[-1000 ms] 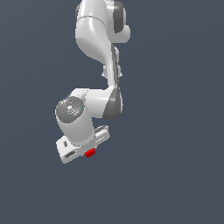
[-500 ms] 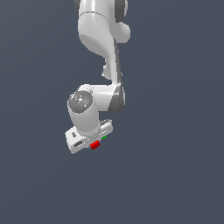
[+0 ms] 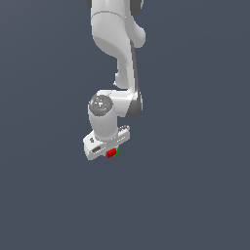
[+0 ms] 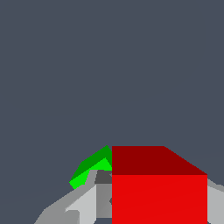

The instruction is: Stack the red cube on top of the green cube.

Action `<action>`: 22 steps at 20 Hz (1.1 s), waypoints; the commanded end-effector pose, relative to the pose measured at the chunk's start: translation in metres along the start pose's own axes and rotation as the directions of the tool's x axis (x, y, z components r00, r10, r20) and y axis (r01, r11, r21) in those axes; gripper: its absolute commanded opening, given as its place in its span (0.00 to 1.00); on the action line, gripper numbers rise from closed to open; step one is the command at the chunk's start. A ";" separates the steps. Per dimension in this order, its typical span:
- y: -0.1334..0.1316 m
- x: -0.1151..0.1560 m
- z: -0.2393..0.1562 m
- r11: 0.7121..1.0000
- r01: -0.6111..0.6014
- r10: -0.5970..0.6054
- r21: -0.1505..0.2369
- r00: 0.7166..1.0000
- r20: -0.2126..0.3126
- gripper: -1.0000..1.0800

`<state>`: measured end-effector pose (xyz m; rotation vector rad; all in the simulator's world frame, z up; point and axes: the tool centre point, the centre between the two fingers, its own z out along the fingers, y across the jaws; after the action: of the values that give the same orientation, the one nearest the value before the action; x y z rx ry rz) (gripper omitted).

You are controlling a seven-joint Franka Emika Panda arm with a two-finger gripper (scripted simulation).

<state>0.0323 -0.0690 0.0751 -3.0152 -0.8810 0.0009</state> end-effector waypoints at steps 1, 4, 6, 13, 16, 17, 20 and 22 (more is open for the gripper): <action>-0.009 -0.007 0.004 1.000 0.000 0.000 0.000 1.000 -0.001 0.00; -0.018 -0.014 0.008 1.000 0.000 0.000 0.000 1.000 -0.001 0.00; -0.023 -0.017 0.010 1.000 0.000 0.000 0.000 1.000 -0.001 0.00; -0.031 -0.023 0.015 1.000 0.000 0.000 0.000 1.000 -0.001 0.00; -0.031 -0.023 0.015 1.000 0.000 0.000 0.000 1.000 -0.001 0.96; -0.031 -0.023 0.015 1.000 0.000 0.000 0.000 1.000 -0.001 0.96; -0.031 -0.023 0.015 1.000 0.000 0.000 0.000 1.000 -0.001 0.96; -0.031 -0.023 0.015 1.000 0.000 0.000 0.000 1.000 -0.001 0.96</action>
<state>-0.0041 -0.0553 0.0602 -3.0154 -0.8808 -0.0002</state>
